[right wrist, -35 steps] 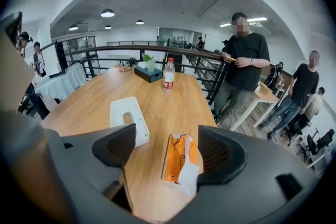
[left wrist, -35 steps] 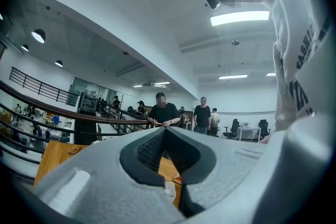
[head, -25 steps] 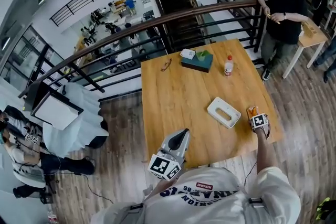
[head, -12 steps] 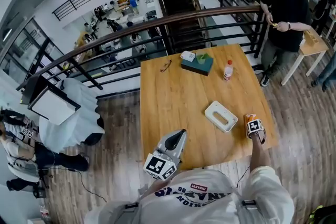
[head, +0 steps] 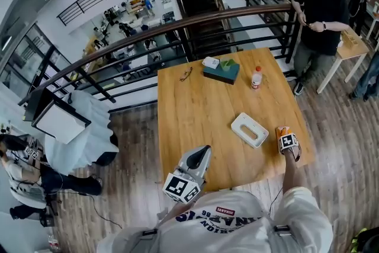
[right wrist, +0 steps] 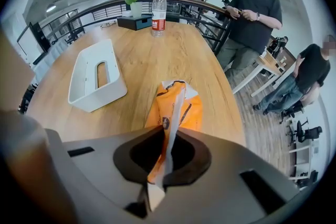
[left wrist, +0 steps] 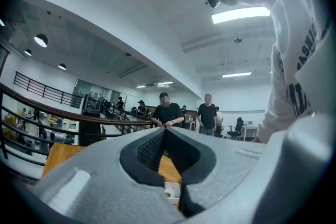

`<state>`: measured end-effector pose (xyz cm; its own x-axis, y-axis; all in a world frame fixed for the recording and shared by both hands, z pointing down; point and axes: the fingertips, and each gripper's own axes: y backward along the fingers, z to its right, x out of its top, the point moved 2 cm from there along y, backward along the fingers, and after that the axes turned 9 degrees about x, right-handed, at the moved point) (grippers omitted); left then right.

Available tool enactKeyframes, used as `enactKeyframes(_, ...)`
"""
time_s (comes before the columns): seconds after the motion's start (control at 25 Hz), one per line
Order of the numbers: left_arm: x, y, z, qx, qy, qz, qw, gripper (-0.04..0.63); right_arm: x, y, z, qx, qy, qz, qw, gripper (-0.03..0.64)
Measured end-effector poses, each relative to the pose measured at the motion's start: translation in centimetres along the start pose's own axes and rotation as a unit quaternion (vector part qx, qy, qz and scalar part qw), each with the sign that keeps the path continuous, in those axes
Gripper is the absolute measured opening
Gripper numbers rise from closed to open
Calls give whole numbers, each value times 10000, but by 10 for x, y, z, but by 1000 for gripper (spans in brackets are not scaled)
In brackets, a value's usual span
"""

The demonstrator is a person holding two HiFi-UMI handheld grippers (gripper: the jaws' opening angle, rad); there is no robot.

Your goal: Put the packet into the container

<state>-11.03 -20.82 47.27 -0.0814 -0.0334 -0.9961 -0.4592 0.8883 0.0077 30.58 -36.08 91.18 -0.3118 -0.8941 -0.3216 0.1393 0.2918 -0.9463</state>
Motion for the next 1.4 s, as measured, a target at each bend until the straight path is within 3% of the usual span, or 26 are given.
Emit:
enactKeyframes(0.36, -3, 0, -1, 4, 55, 0, 10000, 5, 0, 14, 1, 16, -107, 186, 9998, 15)
enactKeyframes(0.6, -4, 0, 3, -19, 82, 7, 10000, 5, 3, 34, 3, -147, 80, 314, 9994, 15)
enactKeyframes(0.88, -3, -2, 8, -93, 87, 24, 9999, 3, 35, 82, 7, -333, 403, 752, 9958, 15)
enactKeyframes(1.16, -5, -6, 14, -193, 82, 45, 9998, 5, 95, 158, -3, -463, 886, 1684, 9806, 15)
enactKeyframes(1.4, 2, -4, 22, -228, 71, 69, 9997, 5, 147, 254, -30, -427, 1379, 2560, 9558, 15)
